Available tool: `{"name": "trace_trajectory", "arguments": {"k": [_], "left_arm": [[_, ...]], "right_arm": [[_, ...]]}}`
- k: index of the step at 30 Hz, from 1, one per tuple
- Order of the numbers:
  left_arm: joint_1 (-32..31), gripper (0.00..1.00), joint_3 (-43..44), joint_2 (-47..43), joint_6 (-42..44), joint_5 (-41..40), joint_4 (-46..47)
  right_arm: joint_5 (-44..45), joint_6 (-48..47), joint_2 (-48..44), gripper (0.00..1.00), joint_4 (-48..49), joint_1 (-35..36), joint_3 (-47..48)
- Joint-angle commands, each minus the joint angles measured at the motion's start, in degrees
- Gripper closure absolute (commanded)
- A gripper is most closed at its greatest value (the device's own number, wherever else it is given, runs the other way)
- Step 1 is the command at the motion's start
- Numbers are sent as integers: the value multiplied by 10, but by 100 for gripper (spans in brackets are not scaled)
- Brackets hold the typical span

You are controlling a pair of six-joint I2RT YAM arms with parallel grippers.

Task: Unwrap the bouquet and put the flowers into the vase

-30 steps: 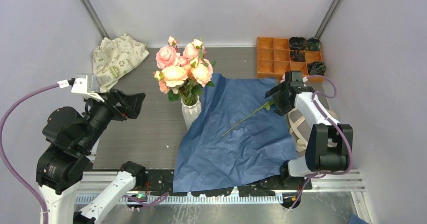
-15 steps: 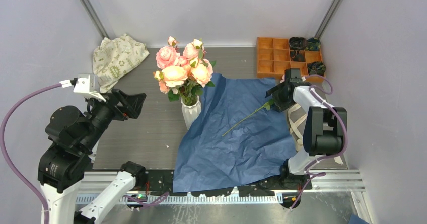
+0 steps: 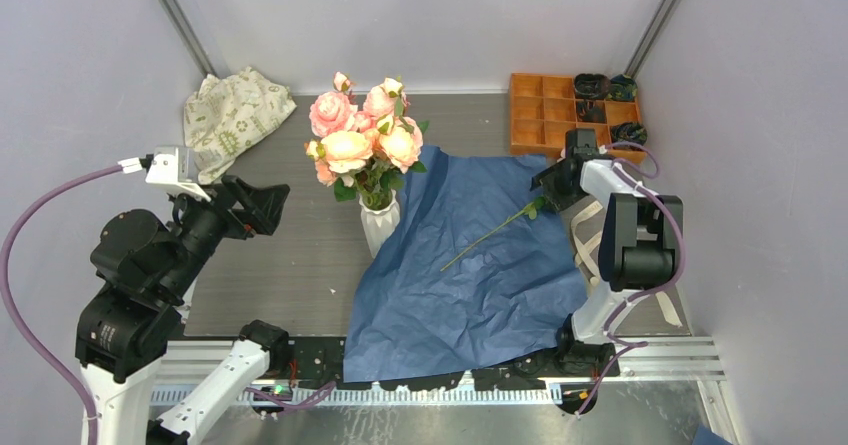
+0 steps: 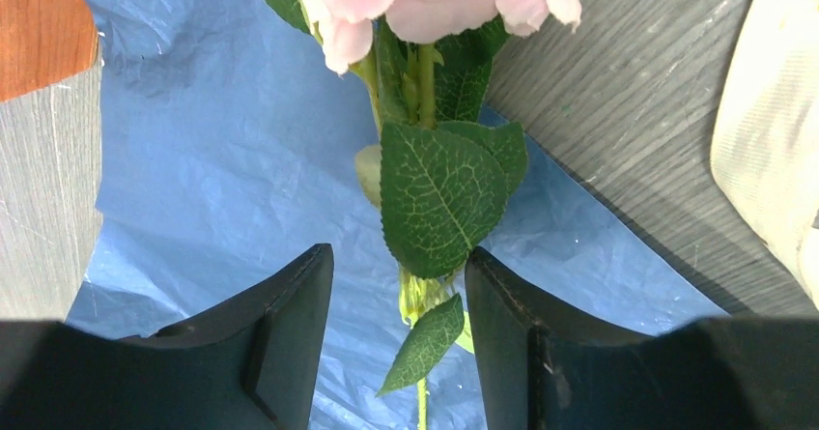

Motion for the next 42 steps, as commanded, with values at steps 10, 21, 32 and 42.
{"name": "trace_trajectory", "arguments": {"k": [10,21,32,42], "left_arm": [[2,13,7,8,11,-6,18],[1,14,6,6,10,-7,14],[2,14,6,5,9,-9,12],[2,14,4,7,6,-6,14]], "right_arm": [[15,-21,35,49,15,-3,24],[3,-21,43,68,29,-3,19],[-9,-13,-2,88,32,-2,15],[-9,-20,-107,99,-5,-2,43]]}}
